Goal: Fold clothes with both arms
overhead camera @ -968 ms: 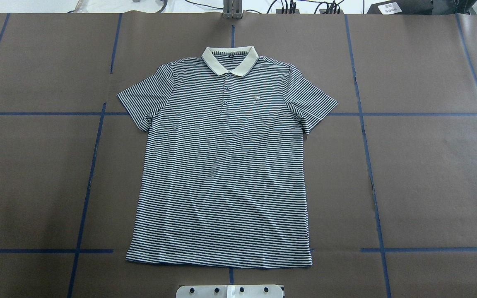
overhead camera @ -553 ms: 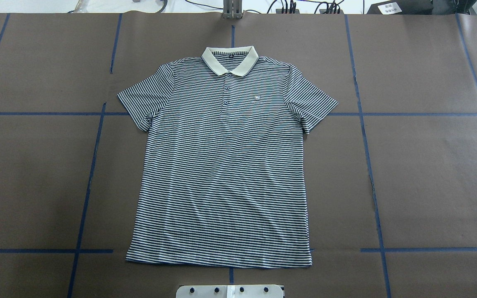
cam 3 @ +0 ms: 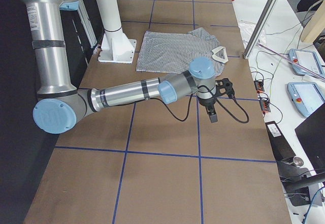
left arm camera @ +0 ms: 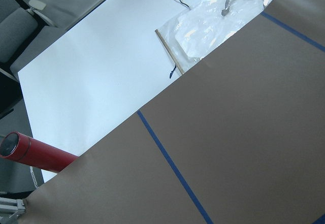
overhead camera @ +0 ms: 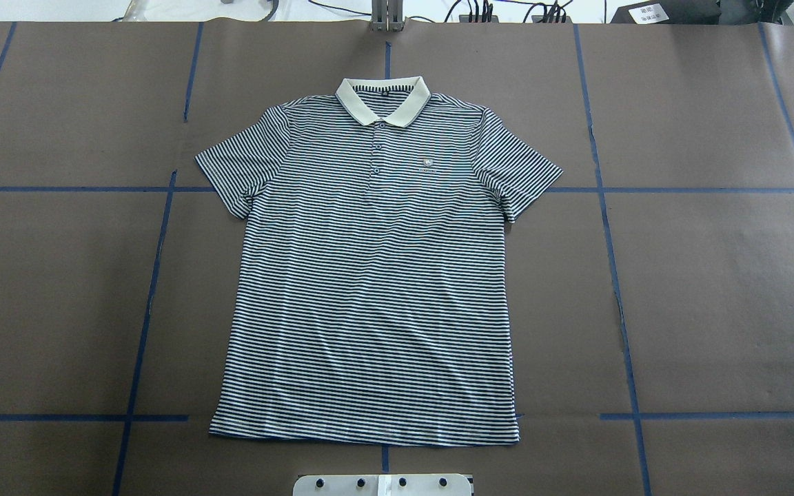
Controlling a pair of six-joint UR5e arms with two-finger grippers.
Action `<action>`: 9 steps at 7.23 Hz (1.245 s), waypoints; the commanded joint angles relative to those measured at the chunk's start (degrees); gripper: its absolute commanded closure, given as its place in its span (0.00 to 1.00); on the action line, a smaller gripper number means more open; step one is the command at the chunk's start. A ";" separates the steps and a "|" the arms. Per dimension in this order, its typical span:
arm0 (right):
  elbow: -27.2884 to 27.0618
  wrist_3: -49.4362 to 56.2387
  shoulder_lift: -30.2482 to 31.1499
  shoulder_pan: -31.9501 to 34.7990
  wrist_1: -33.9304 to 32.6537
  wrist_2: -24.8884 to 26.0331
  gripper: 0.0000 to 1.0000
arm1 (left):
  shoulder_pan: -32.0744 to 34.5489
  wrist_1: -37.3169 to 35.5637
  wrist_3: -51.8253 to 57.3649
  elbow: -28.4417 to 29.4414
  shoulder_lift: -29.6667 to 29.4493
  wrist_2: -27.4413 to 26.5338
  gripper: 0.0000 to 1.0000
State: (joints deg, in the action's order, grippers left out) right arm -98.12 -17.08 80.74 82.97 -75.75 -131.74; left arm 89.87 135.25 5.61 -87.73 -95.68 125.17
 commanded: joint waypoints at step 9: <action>17.34 -51.74 -17.73 -35.23 21.61 29.61 0.33 | -0.23 1.07 -0.43 0.28 0.32 3.94 0.00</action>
State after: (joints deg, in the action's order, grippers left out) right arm -81.78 -68.21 62.66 49.81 -54.97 -103.35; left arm 89.69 136.32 5.19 -87.45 -95.35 129.11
